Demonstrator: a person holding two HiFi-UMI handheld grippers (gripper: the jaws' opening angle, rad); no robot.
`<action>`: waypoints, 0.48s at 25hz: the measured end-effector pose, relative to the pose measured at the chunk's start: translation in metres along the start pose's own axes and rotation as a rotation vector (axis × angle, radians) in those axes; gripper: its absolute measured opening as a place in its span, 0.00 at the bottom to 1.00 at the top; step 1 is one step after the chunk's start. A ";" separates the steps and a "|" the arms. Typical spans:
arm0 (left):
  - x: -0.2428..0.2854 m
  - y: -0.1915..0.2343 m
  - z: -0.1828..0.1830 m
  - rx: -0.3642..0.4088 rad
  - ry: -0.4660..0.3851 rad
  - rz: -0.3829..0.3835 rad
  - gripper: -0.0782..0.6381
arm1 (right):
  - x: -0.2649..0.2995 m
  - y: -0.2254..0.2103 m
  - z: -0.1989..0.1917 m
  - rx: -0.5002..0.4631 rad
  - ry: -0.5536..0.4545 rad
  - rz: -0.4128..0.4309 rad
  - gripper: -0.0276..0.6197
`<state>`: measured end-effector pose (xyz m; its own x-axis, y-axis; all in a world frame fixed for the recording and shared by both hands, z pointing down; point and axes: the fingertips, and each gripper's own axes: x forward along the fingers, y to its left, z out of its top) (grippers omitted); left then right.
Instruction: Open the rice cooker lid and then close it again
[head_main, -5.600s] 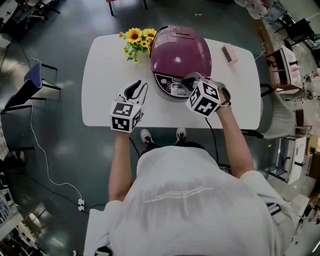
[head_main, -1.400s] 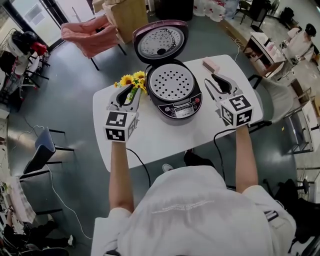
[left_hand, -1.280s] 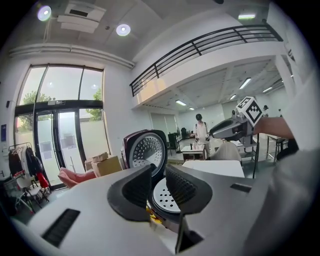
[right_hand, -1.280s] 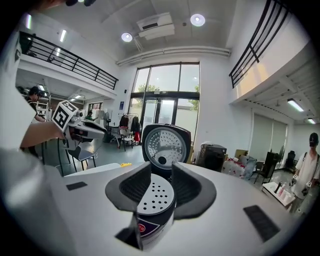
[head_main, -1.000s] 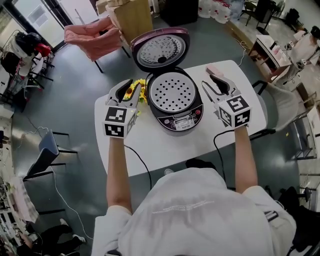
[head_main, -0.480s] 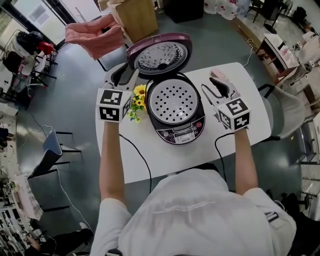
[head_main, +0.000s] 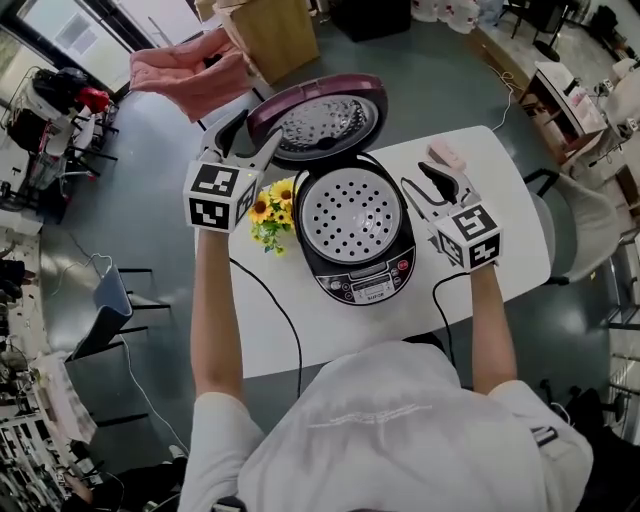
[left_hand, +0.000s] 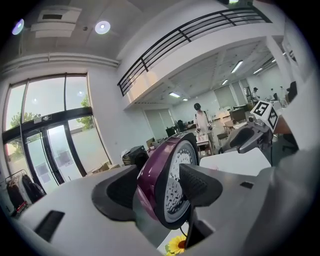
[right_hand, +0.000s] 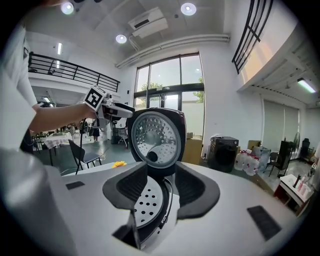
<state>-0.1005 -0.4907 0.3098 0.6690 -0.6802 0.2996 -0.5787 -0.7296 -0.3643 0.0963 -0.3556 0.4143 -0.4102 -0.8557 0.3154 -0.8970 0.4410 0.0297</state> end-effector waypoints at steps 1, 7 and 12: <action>0.003 0.002 0.000 0.007 0.003 -0.001 0.51 | 0.002 0.000 -0.001 0.002 0.001 0.002 0.30; 0.020 0.005 -0.001 0.020 0.019 -0.056 0.56 | 0.010 -0.001 -0.007 0.012 0.007 0.008 0.30; 0.031 0.004 -0.007 0.013 0.036 -0.101 0.56 | 0.009 -0.003 -0.012 0.019 0.015 -0.004 0.30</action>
<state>-0.0853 -0.5156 0.3238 0.7065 -0.6052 0.3670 -0.5025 -0.7940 -0.3420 0.0976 -0.3618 0.4284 -0.4044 -0.8530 0.3299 -0.9016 0.4324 0.0130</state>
